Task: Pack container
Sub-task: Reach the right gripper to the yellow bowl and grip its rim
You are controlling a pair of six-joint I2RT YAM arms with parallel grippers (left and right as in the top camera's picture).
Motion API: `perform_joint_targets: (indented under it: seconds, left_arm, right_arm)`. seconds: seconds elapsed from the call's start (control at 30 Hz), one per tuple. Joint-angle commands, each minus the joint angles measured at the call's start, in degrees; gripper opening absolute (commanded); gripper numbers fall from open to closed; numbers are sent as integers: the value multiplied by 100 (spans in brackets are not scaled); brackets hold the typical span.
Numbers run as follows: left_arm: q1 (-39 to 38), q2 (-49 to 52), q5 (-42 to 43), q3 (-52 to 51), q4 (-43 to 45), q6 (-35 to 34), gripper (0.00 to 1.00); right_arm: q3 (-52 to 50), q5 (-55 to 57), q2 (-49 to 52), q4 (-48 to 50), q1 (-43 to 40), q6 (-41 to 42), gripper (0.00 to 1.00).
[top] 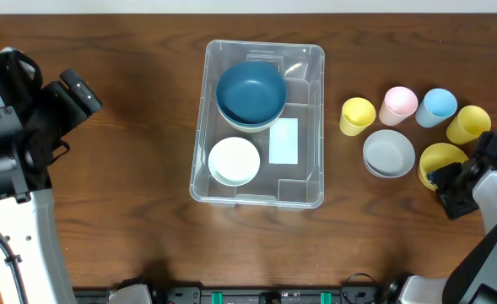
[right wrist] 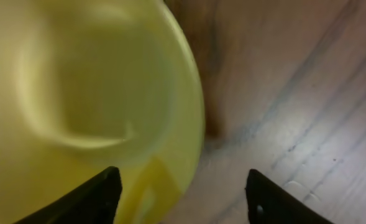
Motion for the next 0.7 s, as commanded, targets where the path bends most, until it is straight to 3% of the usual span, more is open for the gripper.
perform_joint_targets:
  seconds: [0.0, 0.13, 0.3, 0.37, 0.47, 0.67]
  left_arm:
    - [31, 28, -50, 57, -2, -11, 98]
    - [31, 28, -50, 57, -2, -11, 98]
    - [31, 28, -50, 57, -2, -11, 98]
    - [31, 28, -50, 57, -2, -11, 98]
    - [31, 28, -50, 57, -2, -11, 98]
    - [31, 28, -50, 57, -2, -11, 98]
  right_arm:
    - [-59, 31, 42, 74, -90, 90, 60]
    - [-59, 122, 74, 72, -92, 90, 52]
    - [-59, 203, 74, 20, -153, 87, 17]
    - [-59, 199, 72, -74, -190, 90, 6]
    - [-50, 205, 4, -378, -197, 87, 1]
    - [-50, 216, -496, -728, -195, 85, 1]
